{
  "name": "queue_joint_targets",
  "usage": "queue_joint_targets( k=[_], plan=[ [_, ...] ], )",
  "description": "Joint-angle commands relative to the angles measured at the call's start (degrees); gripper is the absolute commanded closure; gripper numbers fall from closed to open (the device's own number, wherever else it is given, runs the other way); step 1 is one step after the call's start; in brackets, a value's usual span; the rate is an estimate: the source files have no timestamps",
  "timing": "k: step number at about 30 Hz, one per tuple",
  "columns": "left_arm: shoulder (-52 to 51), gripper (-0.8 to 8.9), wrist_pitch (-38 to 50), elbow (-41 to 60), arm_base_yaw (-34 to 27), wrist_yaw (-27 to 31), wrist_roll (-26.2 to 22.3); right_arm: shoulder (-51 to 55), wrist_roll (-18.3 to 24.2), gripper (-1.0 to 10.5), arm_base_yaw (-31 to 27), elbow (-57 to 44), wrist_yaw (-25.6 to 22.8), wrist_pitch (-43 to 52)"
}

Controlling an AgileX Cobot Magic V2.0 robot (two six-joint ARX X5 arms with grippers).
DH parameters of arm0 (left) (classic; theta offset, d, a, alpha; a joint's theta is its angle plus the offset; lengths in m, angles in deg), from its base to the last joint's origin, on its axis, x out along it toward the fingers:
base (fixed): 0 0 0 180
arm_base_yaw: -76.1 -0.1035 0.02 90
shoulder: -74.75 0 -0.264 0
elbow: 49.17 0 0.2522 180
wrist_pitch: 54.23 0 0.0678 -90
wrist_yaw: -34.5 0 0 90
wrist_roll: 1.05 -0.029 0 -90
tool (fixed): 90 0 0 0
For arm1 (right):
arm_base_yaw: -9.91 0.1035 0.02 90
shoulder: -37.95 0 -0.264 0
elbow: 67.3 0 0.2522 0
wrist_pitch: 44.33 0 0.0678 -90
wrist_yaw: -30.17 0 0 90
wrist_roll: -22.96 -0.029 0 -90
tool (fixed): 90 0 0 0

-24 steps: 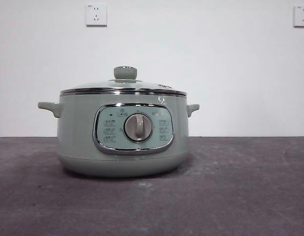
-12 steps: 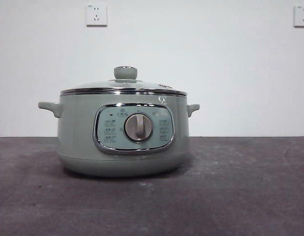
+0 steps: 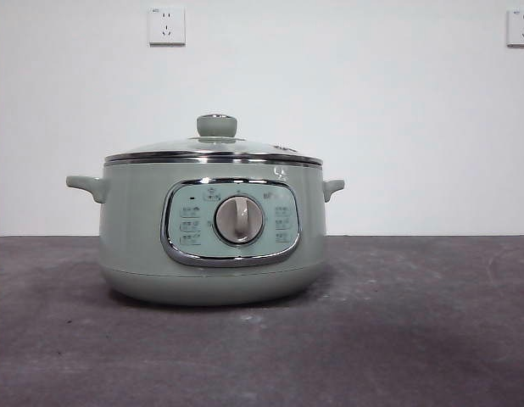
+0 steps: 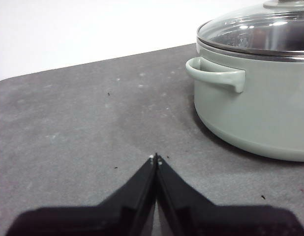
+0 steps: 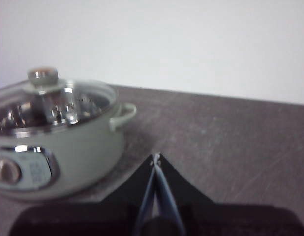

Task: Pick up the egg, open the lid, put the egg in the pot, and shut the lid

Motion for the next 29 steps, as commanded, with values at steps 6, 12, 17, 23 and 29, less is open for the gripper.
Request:
queue_joint_targets(
  k=[6, 12, 17, 23, 29],
  plan=[
    [-0.15, 8.16, 0.17, 0.85, -0.17, 0.02, 0.52, 4.24, -1.84, 9.5, -0.04, -8.76, -0.28, 0.42],
    [-0.15, 8.16, 0.17, 0.85, -0.17, 0.02, 0.52, 5.27, -2.64, 9.5, -0.04, -10.58, -0.33, -1.25],
    [-0.15, 8.16, 0.2, 0.85, -0.17, 0.04, 0.52, 5.27, -6.34, 9.5, -0.02, -10.58, -0.2, -1.03],
    [-0.15, 8.16, 0.17, 0.85, -0.17, 0.02, 0.52, 5.27, -6.32, 9.5, -0.02, -10.56, -0.22, -1.03],
    [-0.15, 8.16, 0.17, 0.85, -0.17, 0.02, 0.52, 5.27, -6.32, 9.5, -0.02, -10.56, -0.22, -1.03]
  ],
)
